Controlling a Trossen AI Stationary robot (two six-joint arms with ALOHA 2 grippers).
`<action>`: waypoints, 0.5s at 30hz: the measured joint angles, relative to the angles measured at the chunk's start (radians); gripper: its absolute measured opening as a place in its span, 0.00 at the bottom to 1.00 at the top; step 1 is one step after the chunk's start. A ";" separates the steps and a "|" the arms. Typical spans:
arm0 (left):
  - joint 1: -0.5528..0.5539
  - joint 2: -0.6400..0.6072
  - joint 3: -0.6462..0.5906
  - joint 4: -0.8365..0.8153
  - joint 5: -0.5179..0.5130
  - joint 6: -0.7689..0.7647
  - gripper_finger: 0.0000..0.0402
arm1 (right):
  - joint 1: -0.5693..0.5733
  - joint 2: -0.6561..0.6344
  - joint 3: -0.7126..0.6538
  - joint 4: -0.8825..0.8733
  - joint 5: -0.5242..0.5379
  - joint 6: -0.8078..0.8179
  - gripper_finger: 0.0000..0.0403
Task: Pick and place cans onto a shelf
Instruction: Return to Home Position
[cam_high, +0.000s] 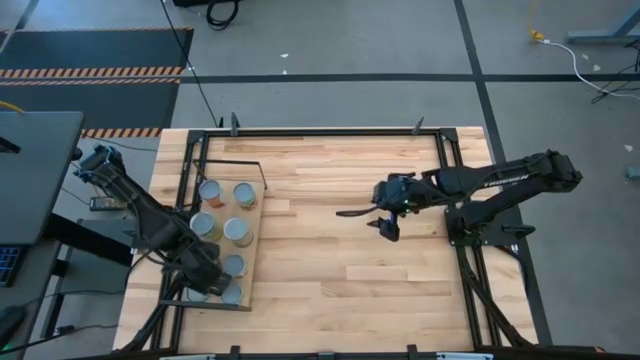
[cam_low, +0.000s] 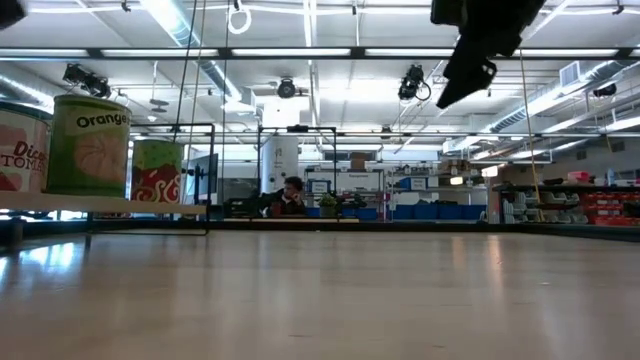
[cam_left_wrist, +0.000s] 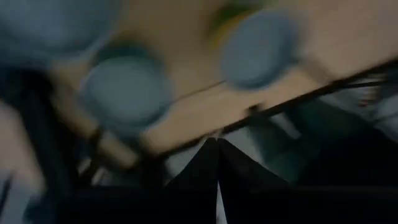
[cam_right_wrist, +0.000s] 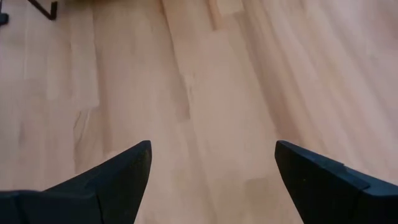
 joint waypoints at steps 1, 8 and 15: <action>0.000 0.000 0.022 0.000 -0.064 0.029 0.02 | -0.002 0.000 0.000 0.018 0.002 -0.043 0.87; 0.017 0.000 0.117 0.144 -0.735 0.365 0.02 | -0.019 -0.009 0.000 0.265 -0.078 -0.163 0.86; 0.128 0.000 0.165 0.467 -0.982 1.058 0.01 | -0.010 -0.064 0.001 0.480 -0.091 -0.245 0.86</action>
